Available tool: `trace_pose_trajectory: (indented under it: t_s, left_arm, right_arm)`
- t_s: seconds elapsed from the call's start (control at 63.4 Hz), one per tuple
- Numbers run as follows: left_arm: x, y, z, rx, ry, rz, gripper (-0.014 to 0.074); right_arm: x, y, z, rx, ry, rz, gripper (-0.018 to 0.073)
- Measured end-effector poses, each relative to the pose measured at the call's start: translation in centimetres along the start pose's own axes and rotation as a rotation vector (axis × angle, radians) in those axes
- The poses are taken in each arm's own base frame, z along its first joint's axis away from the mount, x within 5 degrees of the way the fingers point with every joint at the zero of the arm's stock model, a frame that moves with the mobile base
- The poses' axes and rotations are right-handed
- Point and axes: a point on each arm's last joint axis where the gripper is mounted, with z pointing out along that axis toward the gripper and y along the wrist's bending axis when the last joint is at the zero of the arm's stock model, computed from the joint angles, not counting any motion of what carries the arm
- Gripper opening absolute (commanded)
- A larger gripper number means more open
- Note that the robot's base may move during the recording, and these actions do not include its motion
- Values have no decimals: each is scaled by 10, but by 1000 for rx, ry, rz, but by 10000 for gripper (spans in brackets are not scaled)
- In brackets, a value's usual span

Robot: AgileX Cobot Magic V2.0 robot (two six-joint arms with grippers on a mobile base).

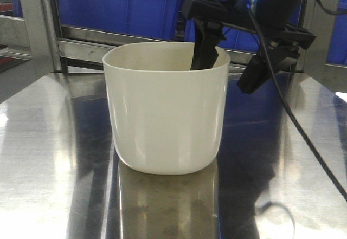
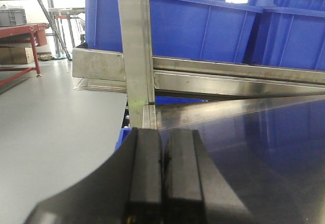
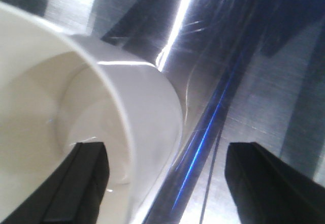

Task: Move white bin to right shelf second layer
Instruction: 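Close the right gripper on the bin rim and lift it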

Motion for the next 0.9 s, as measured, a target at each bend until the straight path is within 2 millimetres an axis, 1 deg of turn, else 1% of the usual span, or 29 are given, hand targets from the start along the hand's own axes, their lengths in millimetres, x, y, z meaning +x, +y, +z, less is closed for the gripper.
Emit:
trace_pose_trajectory:
  t_s: [0.205, 0.268, 0.331, 0.442, 0.552, 0.568, 0.584, 0.6, 0.647, 0.742, 0.836, 0.9]
  left_arm:
    - [0, 0, 0, 0, 0, 0, 85]
    - [0, 0, 0, 0, 0, 0, 85]
    - [0, 0, 0, 0, 0, 0, 85]
    - [0, 0, 0, 0, 0, 0, 85]
    - [0, 0, 0, 0, 0, 0, 85]
    - [0, 0, 0, 0, 0, 0, 85]
    - [0, 0, 0, 0, 0, 0, 85]
    - [0, 0, 0, 0, 0, 0, 85]
    - [0, 0, 0, 0, 0, 0, 85]
    - [0, 0, 0, 0, 0, 0, 85]
    - [0, 0, 0, 0, 0, 0, 85]
    - [0, 0, 0, 0, 0, 0, 85]
  right_arm:
    - [0, -4, 17, 11, 34, 9, 585]
    - [-1, -4, 19, 12, 36, 11, 560]
    - [-1, -5, 20, 13, 38, 11, 515]
    - [-1, -5, 24, 14, 44, 15, 370]
    - [-3, -4, 24, 8, 35, 19, 144]
    - [-3, -4, 24, 8, 35, 19, 91]
    - [-3, -4, 24, 8, 32, 19, 56]
    - [-3, -4, 24, 8, 31, 19, 36]
    - [-3, -4, 23, 10, 28, 11, 60]
    - [-4, -5, 21, 30, 21, -18, 57]
    - [-4, -6, 6, 70, -19, -76, 56]
    - [-5, -4, -10, 84, -70, -105, 56]
